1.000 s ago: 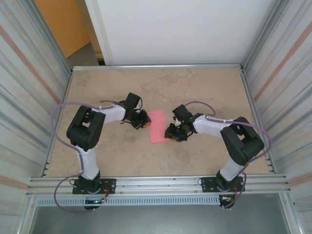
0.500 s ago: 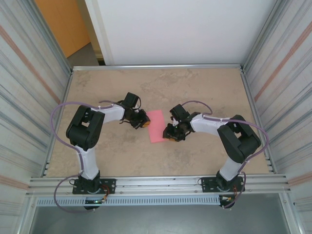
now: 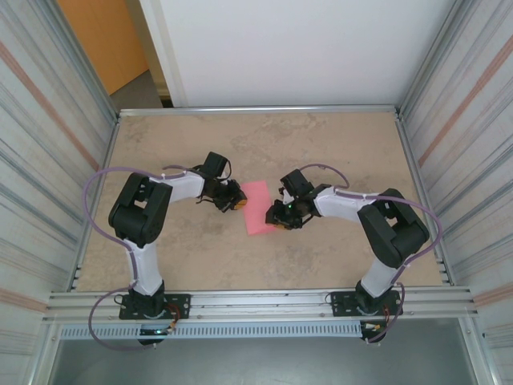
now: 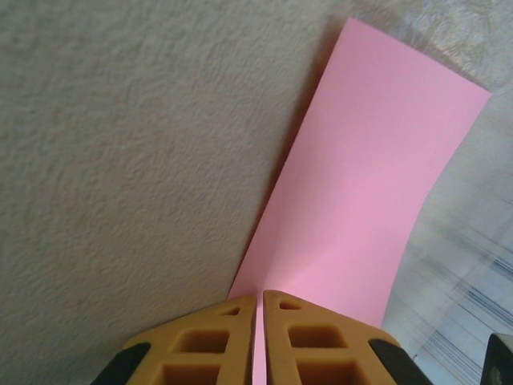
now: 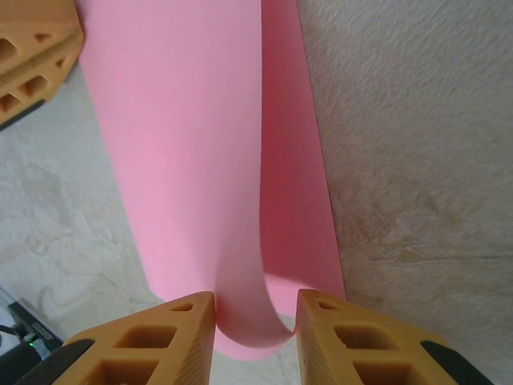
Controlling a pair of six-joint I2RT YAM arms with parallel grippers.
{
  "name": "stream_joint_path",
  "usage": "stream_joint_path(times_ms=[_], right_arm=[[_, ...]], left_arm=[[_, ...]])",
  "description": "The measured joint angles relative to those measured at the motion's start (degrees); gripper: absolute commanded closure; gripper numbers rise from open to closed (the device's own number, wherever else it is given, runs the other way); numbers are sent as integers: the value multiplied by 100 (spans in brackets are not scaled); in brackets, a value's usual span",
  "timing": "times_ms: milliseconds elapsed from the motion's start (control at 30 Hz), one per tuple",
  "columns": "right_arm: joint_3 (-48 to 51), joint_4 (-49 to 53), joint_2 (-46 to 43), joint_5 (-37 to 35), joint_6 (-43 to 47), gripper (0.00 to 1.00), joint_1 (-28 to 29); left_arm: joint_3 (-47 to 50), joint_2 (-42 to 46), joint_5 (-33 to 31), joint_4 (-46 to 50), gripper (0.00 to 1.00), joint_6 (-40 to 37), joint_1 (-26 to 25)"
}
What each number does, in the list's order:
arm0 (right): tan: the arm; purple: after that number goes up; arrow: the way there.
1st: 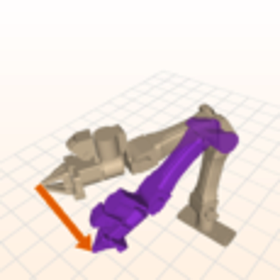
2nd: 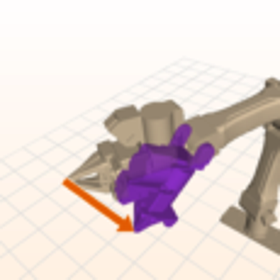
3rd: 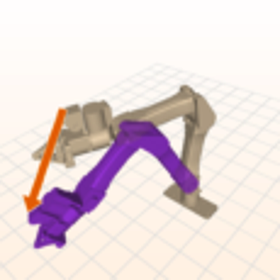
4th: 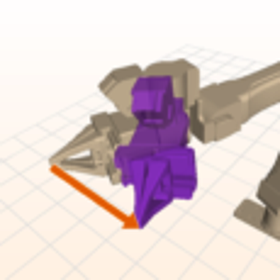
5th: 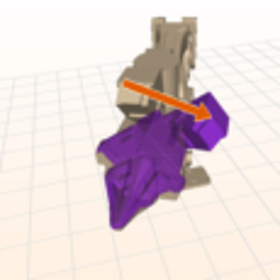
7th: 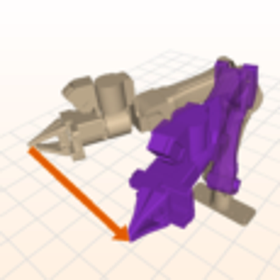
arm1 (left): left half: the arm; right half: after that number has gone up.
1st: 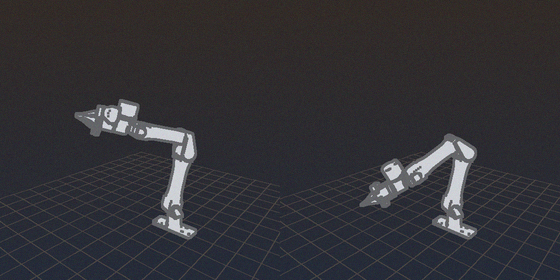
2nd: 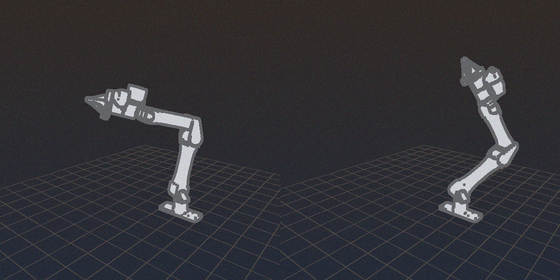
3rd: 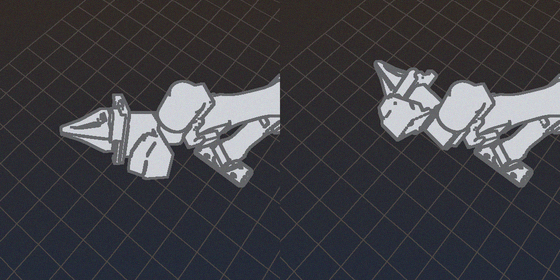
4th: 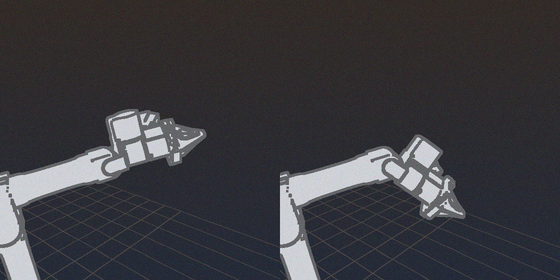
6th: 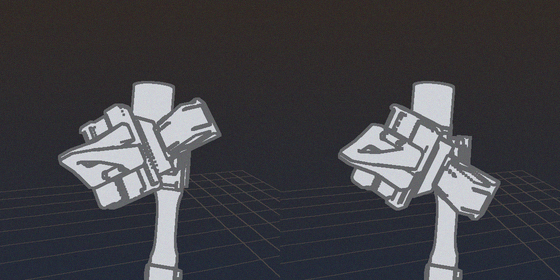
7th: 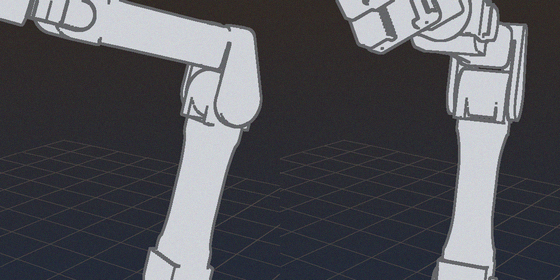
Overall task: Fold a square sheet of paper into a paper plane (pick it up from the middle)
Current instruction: Fold the triangle a second time at the center of the table.
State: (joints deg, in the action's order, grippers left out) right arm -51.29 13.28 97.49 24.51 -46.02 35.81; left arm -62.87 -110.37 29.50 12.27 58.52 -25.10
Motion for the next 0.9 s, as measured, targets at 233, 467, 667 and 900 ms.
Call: stream_joint_path(times_ms=[233, 467, 667, 900], right_arm=[[20, -212, 0, 133, -28, 68, -59], [20, -365, 61, 262, -44, 69, -70], [20, -363, 105, 273, -136, 74, -72], [114, -323, 105, 267, -197, 80, -111]], left_arm=[[0, -2, 4, -4, 87, 0, 0], [0, -7, 9, -4, 87, 0, 0], [0, -9, 37, -7, 87, -2, 4], [0, -11, 48, -9, 87, -2, 4]])
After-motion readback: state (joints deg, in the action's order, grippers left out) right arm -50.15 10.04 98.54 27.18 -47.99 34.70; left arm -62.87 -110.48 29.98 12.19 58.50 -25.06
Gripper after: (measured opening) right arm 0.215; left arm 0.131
